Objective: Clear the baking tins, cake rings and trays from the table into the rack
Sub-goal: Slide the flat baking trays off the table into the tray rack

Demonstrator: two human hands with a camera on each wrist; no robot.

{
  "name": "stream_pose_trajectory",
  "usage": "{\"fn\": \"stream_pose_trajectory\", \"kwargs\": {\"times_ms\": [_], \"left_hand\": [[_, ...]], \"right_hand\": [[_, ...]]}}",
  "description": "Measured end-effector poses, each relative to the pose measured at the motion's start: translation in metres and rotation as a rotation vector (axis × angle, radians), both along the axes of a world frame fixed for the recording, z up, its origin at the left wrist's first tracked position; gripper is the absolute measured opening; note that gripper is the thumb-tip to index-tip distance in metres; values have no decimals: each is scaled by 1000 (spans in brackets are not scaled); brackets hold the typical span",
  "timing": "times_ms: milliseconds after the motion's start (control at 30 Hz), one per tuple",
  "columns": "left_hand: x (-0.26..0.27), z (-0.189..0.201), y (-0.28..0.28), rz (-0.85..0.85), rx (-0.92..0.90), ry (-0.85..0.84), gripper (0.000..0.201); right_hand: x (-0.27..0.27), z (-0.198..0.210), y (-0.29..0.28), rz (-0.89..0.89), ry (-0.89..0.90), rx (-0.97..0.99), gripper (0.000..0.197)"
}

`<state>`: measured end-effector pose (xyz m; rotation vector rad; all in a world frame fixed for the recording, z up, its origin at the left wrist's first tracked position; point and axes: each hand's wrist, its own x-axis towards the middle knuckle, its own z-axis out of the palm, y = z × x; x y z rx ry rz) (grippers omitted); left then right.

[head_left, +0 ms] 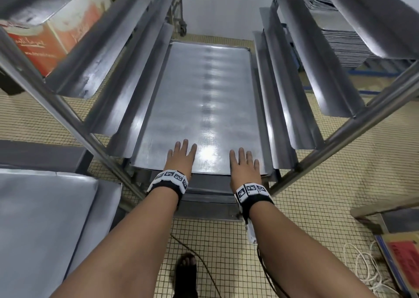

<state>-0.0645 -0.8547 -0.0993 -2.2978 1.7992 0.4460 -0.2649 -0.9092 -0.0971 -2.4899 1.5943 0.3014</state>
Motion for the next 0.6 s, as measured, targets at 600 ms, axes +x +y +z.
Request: {"fn": "stream_pose_trajectory", "kwargs": {"times_ms": [600], "left_hand": [[-32,42,200,331,-77,252,47]], "right_hand": [[-5,82,153,136,-35,120,24]]}}
